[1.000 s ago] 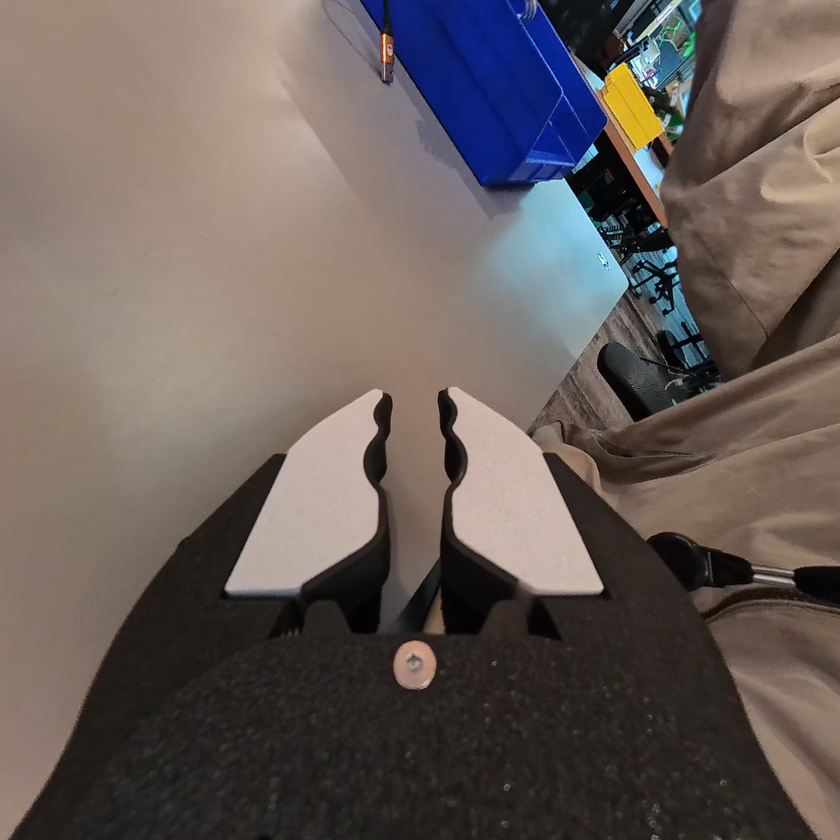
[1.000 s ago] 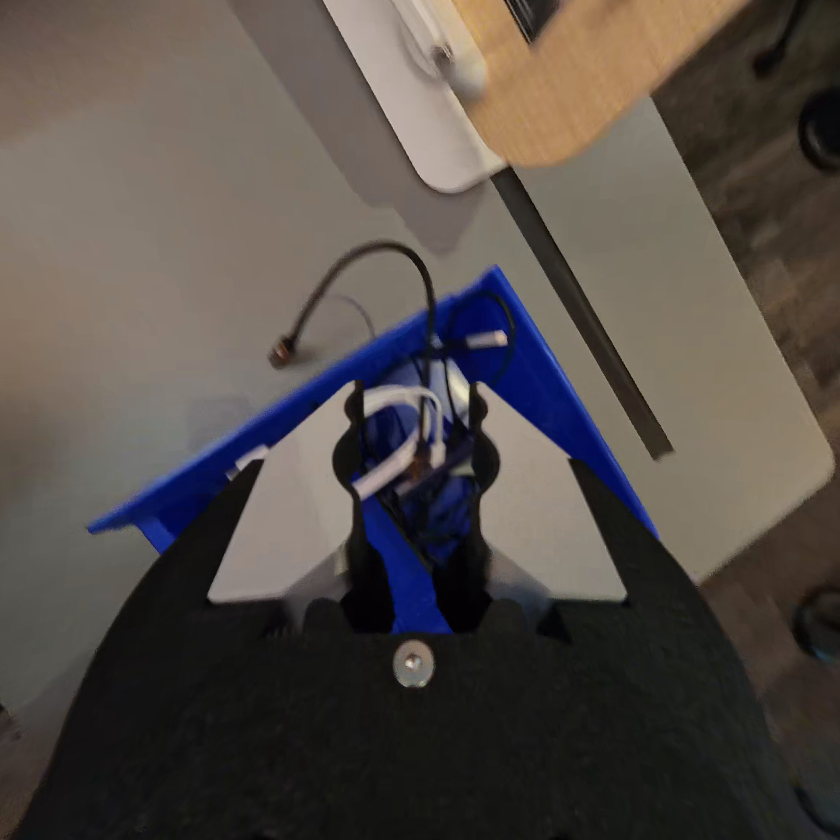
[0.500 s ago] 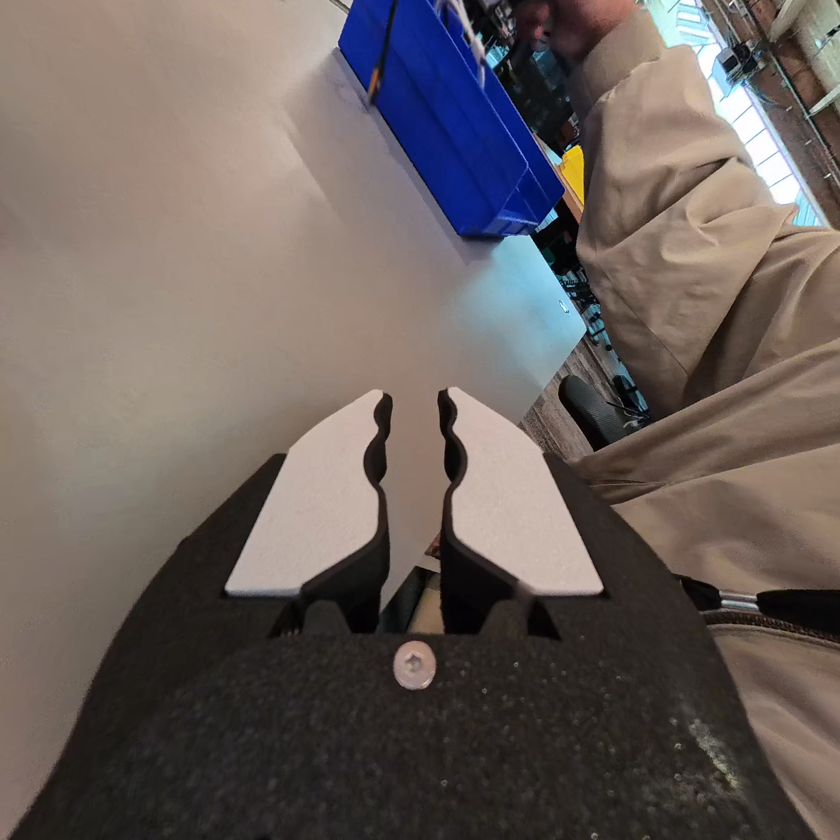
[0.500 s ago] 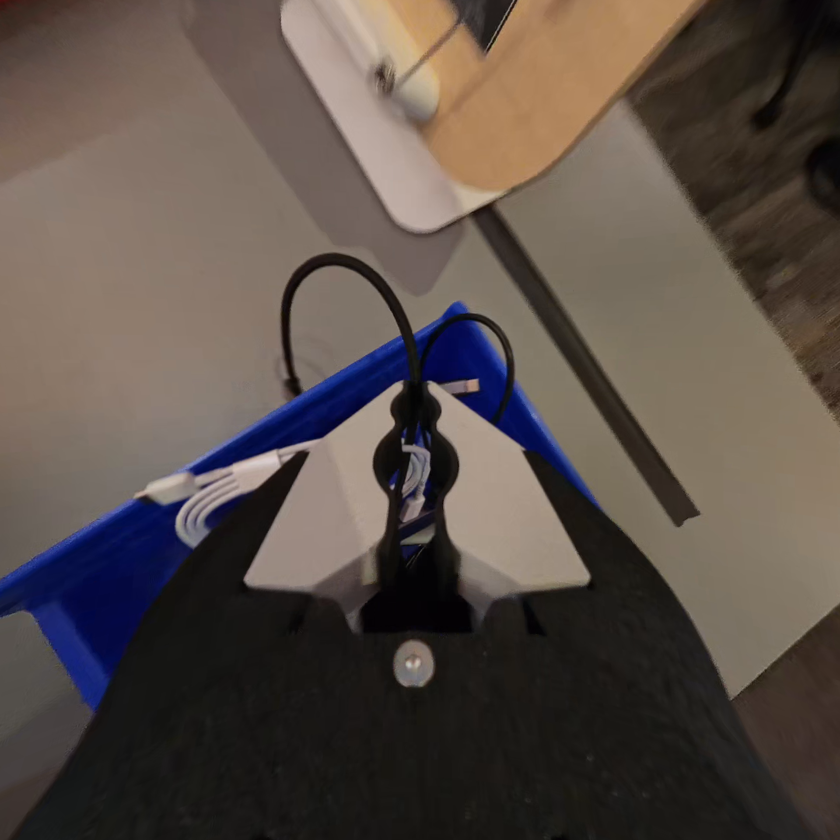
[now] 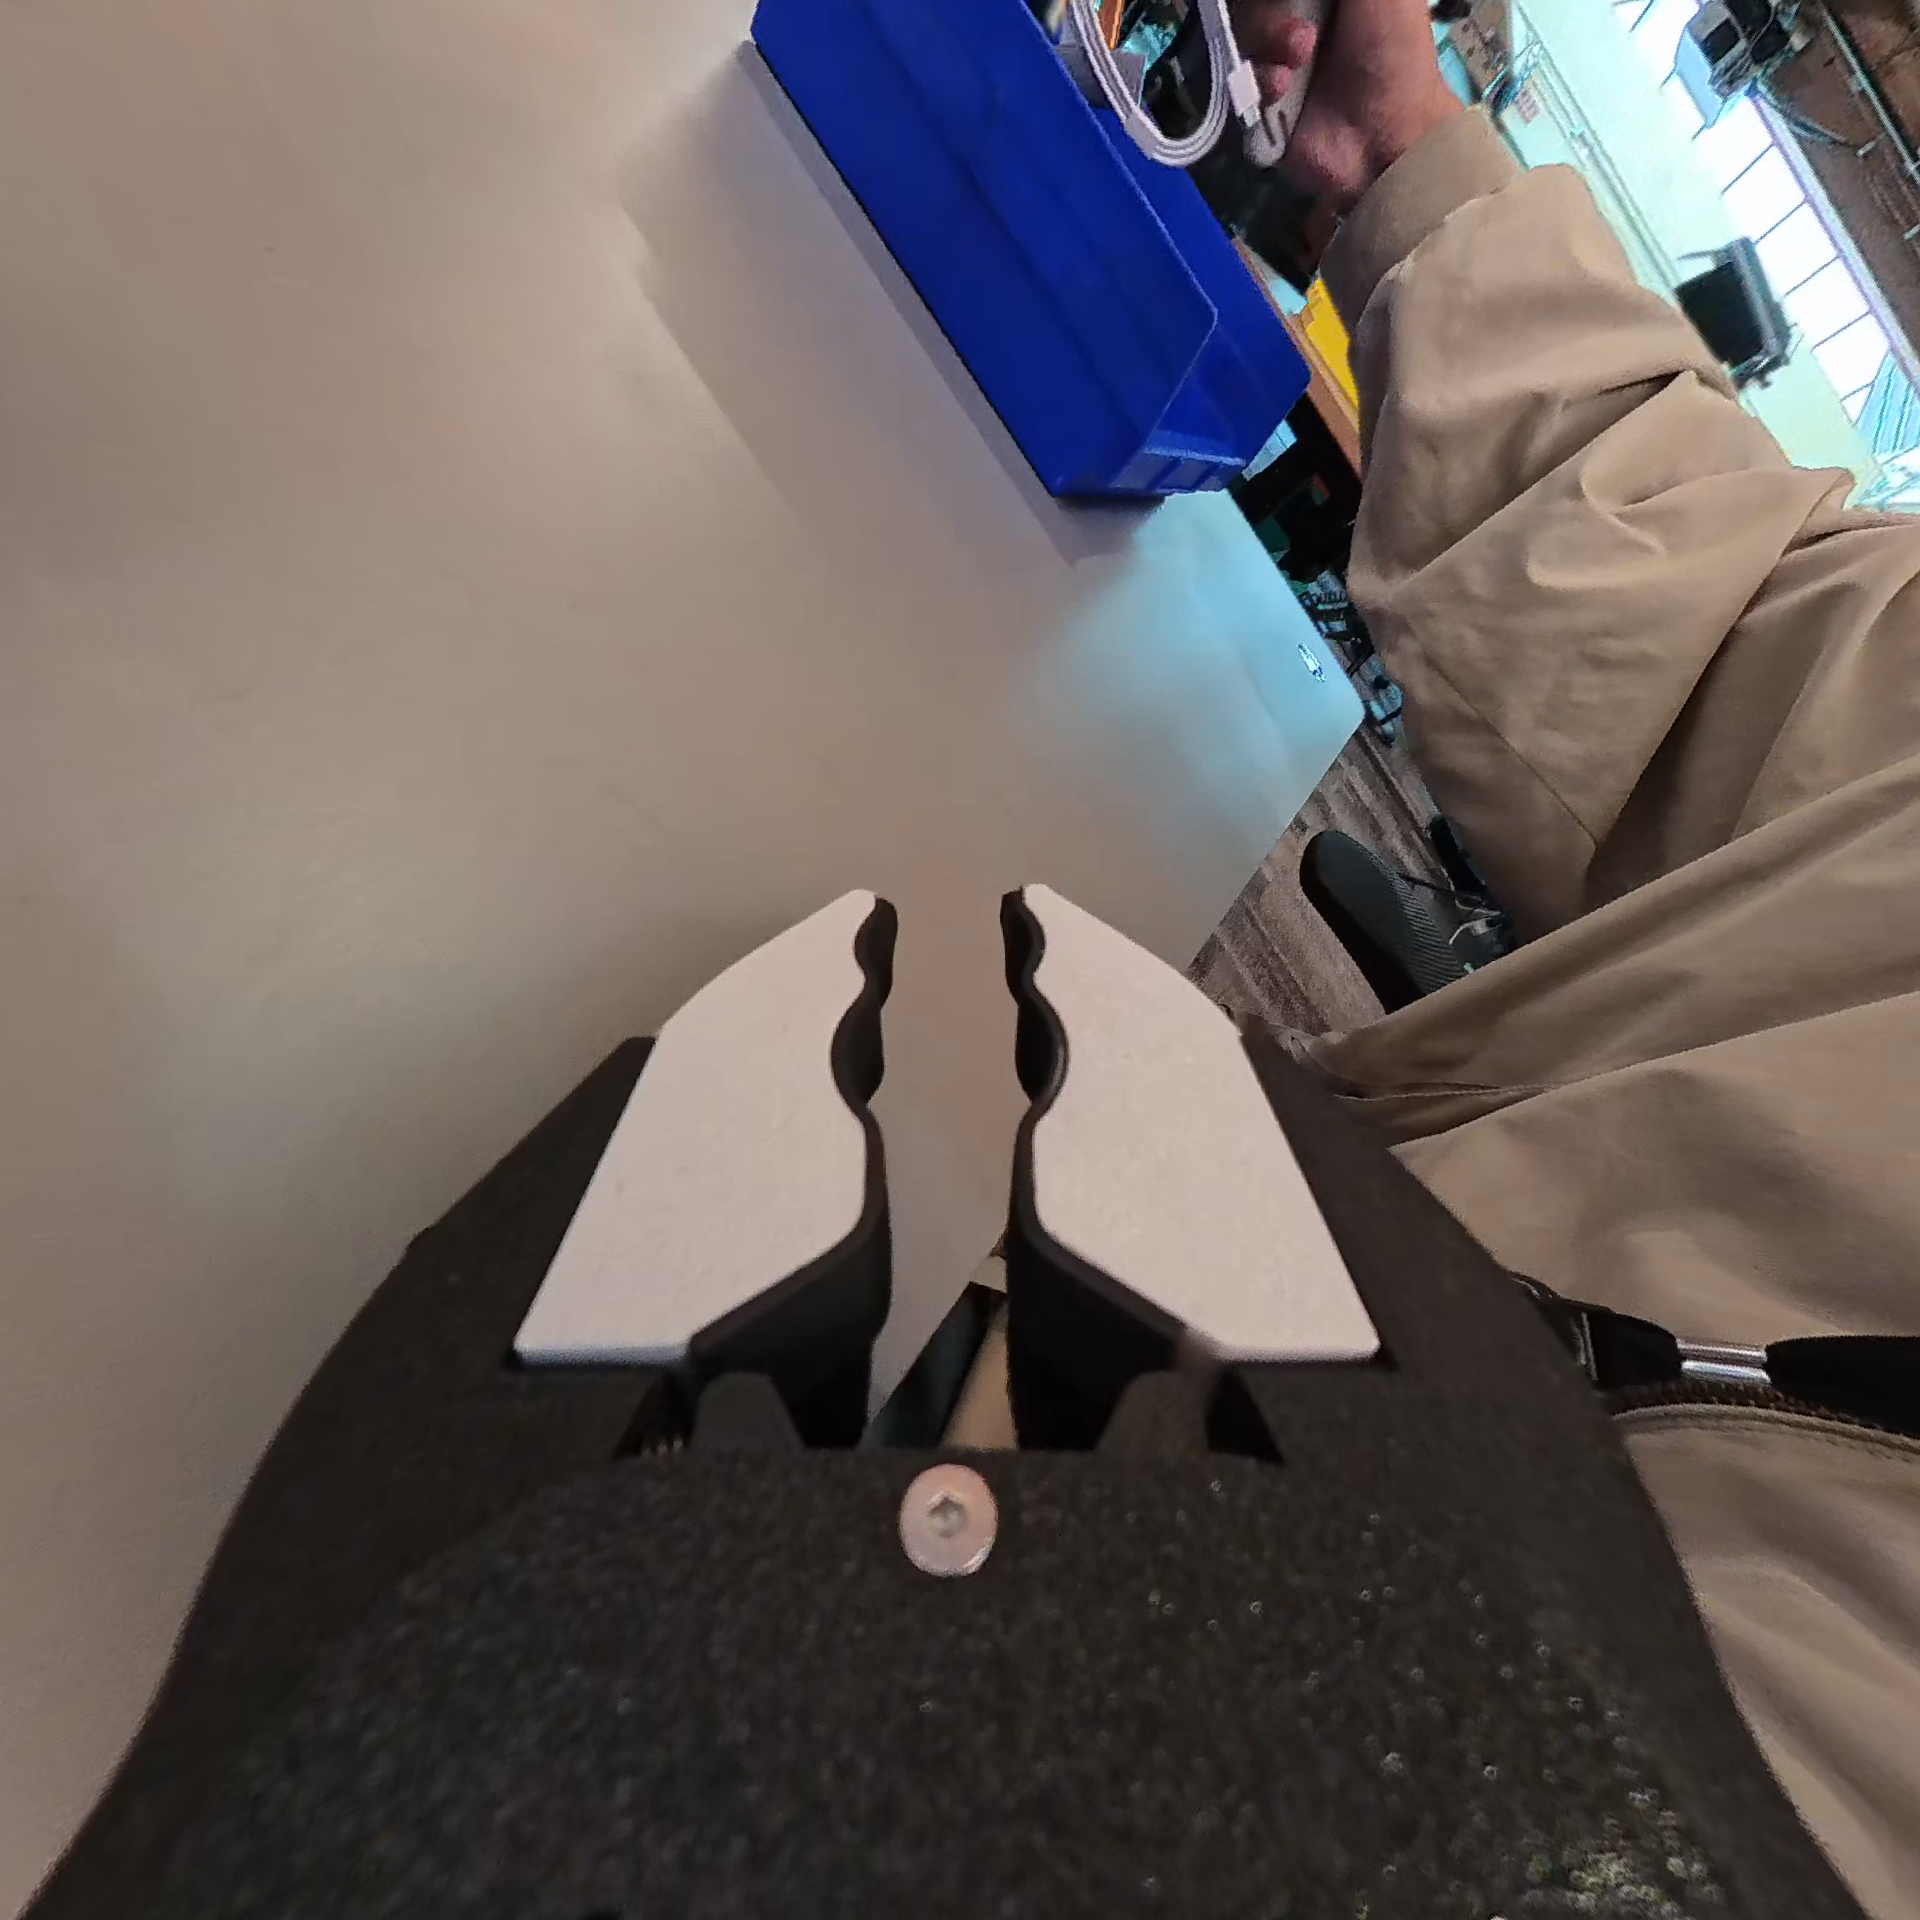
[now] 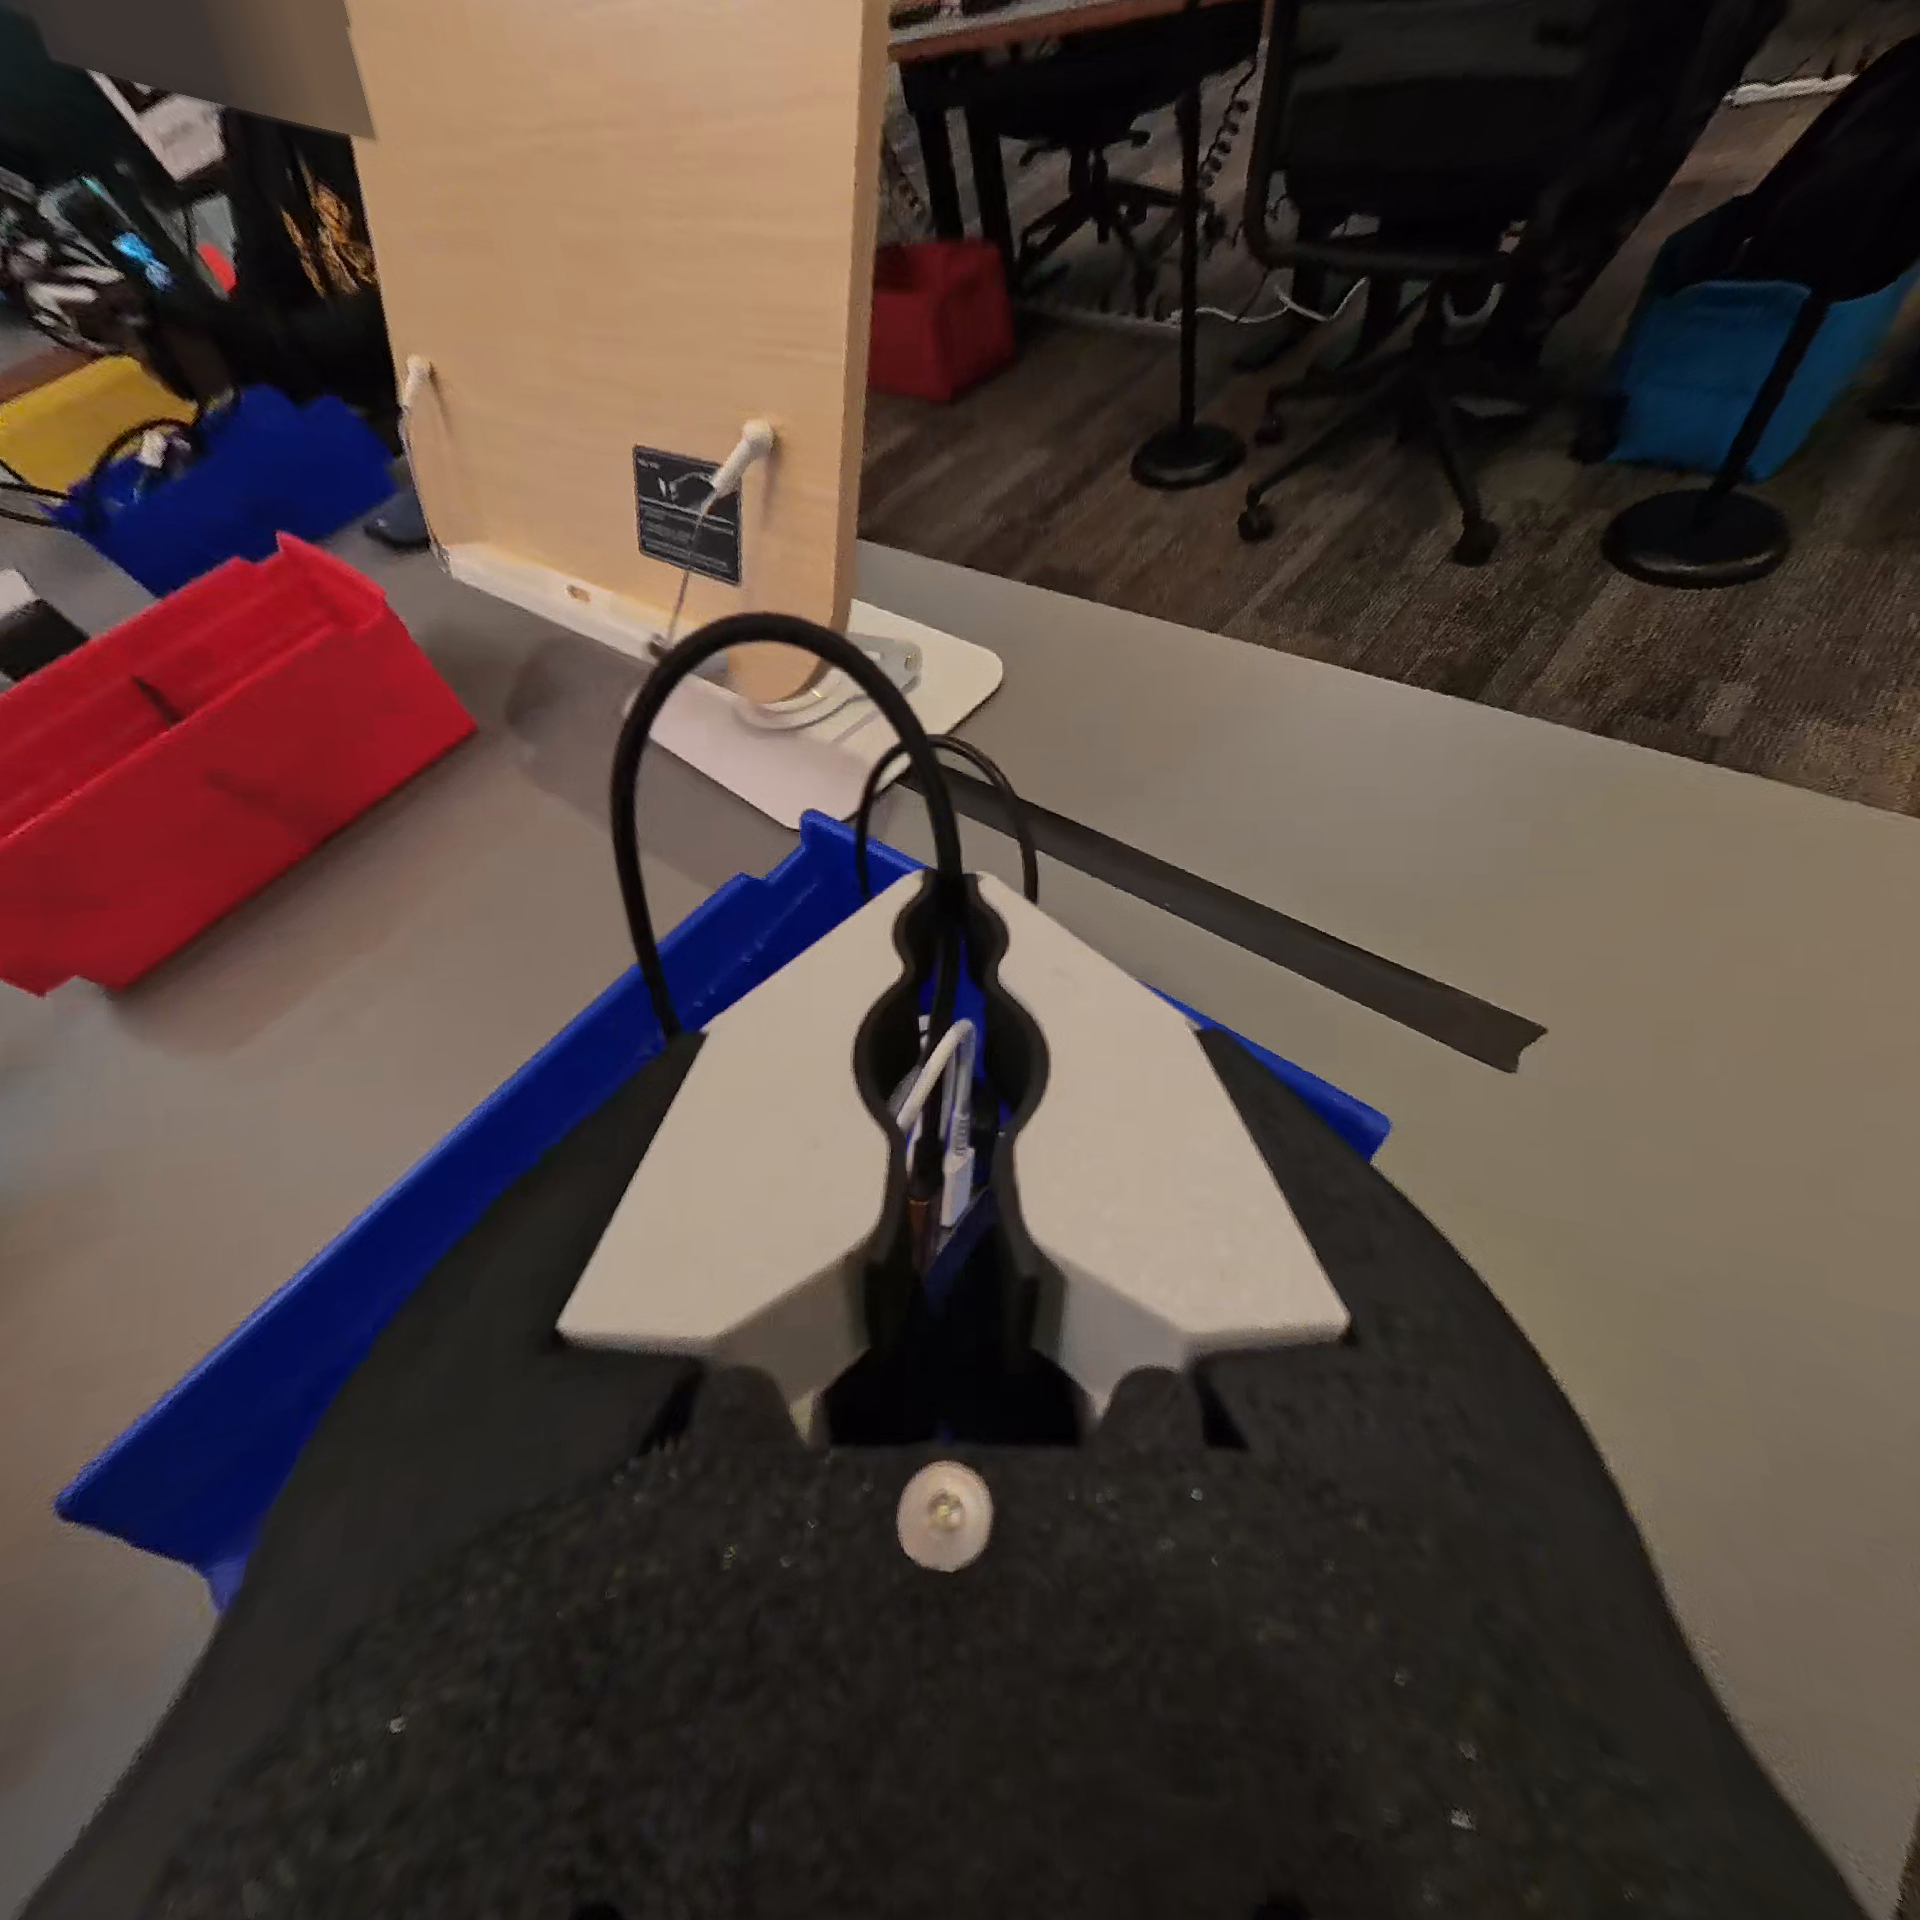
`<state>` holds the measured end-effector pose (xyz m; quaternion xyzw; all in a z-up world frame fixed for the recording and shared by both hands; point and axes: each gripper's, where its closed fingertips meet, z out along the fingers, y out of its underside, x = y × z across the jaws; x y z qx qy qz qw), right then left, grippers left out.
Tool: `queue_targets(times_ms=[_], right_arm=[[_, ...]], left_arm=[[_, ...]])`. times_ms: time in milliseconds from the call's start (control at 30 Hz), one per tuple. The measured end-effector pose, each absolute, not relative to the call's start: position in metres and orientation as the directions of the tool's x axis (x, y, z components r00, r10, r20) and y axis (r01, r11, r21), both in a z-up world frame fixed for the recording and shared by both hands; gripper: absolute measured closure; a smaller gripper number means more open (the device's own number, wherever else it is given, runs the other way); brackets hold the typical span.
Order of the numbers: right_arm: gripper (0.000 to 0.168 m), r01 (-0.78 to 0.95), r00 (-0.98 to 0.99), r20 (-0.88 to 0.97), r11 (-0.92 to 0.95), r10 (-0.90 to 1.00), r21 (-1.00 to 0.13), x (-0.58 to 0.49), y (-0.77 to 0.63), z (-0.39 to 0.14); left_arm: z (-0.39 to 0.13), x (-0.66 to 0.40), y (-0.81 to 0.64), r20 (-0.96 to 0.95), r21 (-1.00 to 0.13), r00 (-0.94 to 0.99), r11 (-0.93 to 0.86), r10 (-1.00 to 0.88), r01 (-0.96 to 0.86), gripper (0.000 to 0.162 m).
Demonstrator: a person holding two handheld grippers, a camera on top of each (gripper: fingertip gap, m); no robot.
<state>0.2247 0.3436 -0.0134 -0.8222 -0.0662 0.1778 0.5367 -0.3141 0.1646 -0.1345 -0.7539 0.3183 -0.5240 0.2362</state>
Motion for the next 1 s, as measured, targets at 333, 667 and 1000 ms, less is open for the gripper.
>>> queue_targets(times_ms=[333,667,1000], right_arm=[[0.165,0.543,0.840,0.420,-0.546,0.345,-0.638,0.169,0.372,-0.058],[0.123,0.483,0.858,0.467,-0.650,0.216,-0.587,0.138,0.366,-0.048],[0.123,0.023,0.942,0.089,-0.204,-0.325,-0.979,0.116,0.206,0.001]], left_arm=[[-0.138,-0.312,0.163,0.625,-0.693,0.254,-0.674,-0.738,-0.255,0.142],[-0.113,-0.391,0.250,0.032,-0.928,0.716,-0.286,-0.698,-0.238,0.135],[-0.100,-0.444,0.288,-0.054,-0.973,0.863,-0.167,-0.502,-0.158,0.116]])
